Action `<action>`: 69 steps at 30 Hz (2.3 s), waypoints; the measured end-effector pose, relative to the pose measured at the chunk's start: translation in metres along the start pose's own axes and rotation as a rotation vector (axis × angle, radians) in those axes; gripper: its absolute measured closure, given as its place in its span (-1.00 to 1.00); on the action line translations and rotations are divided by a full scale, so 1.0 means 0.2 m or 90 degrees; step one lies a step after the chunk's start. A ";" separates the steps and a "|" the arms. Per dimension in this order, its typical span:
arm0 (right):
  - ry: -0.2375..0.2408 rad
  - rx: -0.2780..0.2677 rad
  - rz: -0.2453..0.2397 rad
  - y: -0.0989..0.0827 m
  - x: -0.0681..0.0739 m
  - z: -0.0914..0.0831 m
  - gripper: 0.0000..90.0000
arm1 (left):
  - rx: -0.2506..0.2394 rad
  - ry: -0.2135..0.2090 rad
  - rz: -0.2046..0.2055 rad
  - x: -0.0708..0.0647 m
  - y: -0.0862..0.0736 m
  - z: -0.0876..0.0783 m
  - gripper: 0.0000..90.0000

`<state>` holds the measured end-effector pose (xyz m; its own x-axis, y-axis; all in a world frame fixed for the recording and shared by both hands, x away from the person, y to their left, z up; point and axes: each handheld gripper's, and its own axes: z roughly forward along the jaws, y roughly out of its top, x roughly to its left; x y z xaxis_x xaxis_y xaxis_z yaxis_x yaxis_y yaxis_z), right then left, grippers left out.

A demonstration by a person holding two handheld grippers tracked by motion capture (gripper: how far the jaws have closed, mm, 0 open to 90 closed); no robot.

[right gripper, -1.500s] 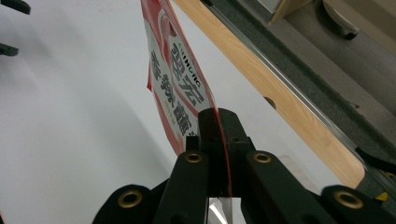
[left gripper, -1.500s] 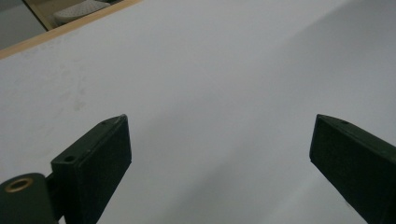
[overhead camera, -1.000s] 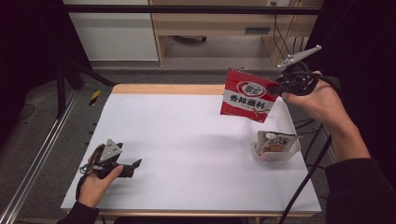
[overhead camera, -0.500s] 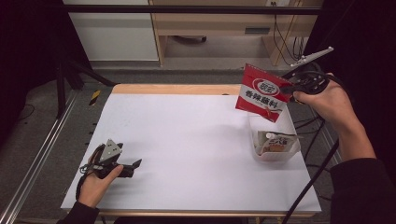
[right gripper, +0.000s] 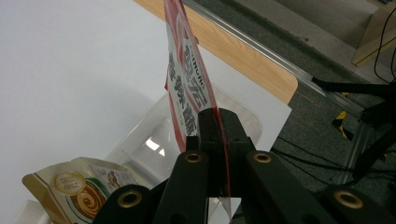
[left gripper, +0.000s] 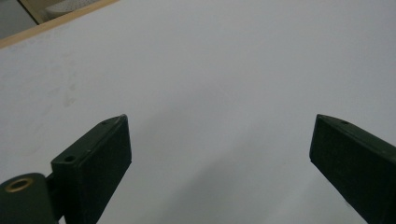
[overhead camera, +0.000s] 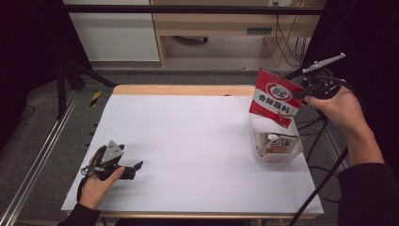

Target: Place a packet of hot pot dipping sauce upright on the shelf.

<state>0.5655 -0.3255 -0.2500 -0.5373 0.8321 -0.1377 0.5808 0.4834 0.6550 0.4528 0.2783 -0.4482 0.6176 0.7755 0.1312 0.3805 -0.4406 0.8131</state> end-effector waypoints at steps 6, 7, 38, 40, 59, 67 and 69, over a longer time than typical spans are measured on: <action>-0.001 0.005 0.006 -0.03 -0.01 0.01 1.00 | 0.001 -0.001 0.001 0.00 0.00 0.00 -0.88; -0.001 0.008 0.007 -0.03 -0.01 0.02 1.00 | 0.001 -0.001 0.001 0.00 0.00 0.00 -0.88; 0.029 0.033 0.023 -0.09 0.01 0.19 0.99 | 0.005 -0.007 0.005 -0.01 0.00 0.01 -0.88; 0.029 0.034 0.020 -0.10 0.01 0.19 0.99 | 0.006 -0.008 0.006 -0.02 0.00 0.01 -0.88; -0.018 0.046 0.030 -0.16 -0.03 0.24 0.87 | 0.007 -0.012 0.010 -0.02 0.00 0.01 -0.88; -0.039 0.033 0.030 -0.17 -0.03 0.25 0.49 | 0.007 -0.012 0.010 -0.02 0.00 0.01 -0.88; -0.044 0.027 0.026 -0.16 -0.02 0.25 0.38 | 0.007 -0.012 0.009 -0.02 0.00 0.01 -0.88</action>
<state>0.5796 -0.3316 -0.3081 -0.4698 0.8674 -0.1640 0.6271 0.4587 0.6295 0.4520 0.2736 -0.4498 0.6356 0.7606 0.1322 0.3788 -0.4566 0.8050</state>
